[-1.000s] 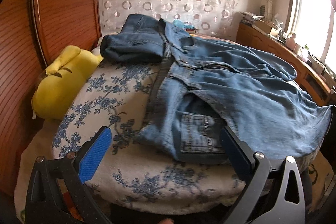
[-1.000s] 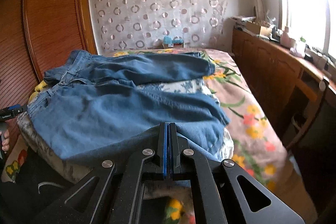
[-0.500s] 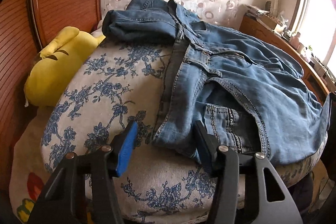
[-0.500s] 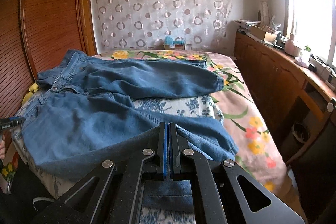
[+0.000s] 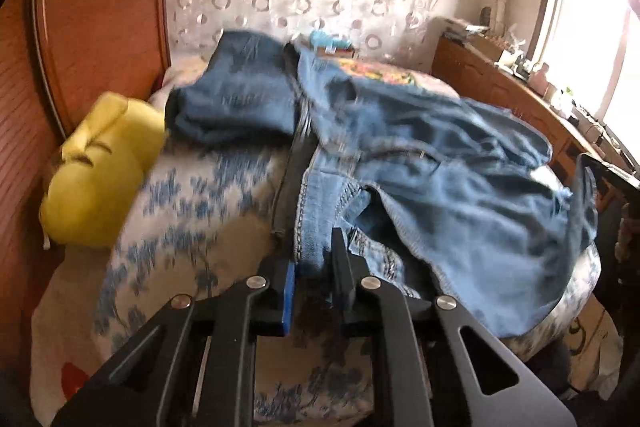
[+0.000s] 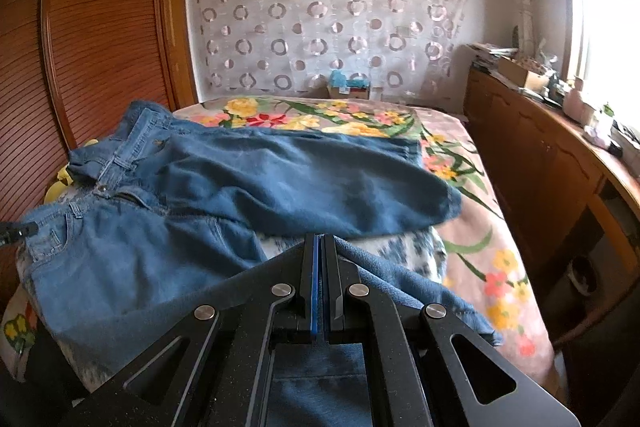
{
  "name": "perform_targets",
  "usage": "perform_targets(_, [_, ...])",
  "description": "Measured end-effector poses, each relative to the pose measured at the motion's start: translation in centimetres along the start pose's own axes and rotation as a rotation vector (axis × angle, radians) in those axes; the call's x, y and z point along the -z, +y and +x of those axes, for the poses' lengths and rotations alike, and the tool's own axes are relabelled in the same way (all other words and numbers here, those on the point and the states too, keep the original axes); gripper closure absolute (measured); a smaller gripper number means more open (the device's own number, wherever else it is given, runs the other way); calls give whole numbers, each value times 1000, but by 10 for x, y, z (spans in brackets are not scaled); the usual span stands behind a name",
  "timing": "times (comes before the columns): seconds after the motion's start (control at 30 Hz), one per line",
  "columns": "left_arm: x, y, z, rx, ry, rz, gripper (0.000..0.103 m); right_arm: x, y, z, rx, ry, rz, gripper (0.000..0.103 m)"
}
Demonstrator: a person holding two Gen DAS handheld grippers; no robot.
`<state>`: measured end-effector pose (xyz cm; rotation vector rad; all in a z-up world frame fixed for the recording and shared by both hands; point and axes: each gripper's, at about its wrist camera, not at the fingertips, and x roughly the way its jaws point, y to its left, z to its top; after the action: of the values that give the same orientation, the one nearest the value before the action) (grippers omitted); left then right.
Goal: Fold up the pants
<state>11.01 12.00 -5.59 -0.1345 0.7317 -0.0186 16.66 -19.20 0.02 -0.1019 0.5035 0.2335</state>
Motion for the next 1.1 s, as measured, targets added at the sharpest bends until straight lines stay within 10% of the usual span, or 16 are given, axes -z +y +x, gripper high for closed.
perform_targets(0.5, [-62,-15,33,24,0,59,88,-30,2,85,-112,119,-12,102])
perform_targets(0.7, [-70,-19,44,56,9,71,88,-39,-20,71,-92,104,68,68])
perform_targets(1.1, [-73,-19,58,85,38,72,88,-19,-26,78,-16,191,104,67])
